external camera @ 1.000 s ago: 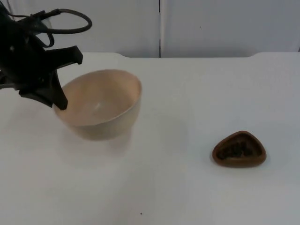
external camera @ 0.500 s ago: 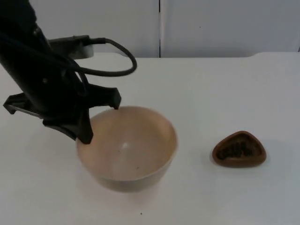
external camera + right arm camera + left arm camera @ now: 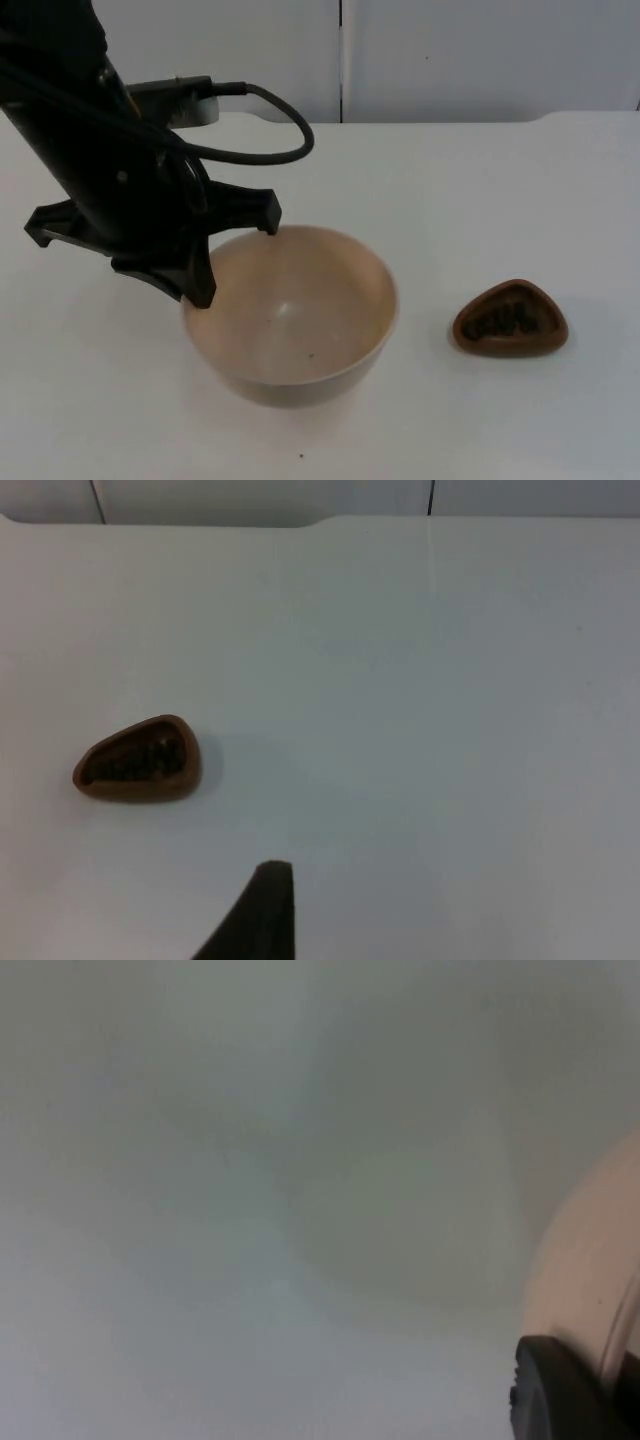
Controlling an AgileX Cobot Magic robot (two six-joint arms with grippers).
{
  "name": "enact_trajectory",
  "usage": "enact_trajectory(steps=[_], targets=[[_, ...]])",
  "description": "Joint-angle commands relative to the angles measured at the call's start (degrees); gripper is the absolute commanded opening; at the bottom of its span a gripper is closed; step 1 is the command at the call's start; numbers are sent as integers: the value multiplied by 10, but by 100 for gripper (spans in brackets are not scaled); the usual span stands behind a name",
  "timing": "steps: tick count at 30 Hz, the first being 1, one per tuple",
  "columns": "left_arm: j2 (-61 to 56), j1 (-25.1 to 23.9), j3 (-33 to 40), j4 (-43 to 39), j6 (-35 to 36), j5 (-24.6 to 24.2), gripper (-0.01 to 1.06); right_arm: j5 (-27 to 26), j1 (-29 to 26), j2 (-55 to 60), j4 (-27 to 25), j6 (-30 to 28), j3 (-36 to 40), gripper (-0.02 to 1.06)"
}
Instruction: Pick up the bowl with the left hand and pour the coffee beans from the cup into the bowl with the right hand.
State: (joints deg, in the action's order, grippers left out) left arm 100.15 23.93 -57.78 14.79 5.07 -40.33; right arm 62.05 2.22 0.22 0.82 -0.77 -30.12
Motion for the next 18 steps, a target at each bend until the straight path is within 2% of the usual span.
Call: enact_trajectory(steps=[1,13,18], targets=[[-8,4,1,7,-1,3,0,-3,-3,-2,-8,4,6,105],[-8,4,1,11,-1,-7,0,-4,-3,-2,-16,3,6,105],[-8,4,1,11,26,-7,0,-6,-3,-2,-22,-2,5,105]])
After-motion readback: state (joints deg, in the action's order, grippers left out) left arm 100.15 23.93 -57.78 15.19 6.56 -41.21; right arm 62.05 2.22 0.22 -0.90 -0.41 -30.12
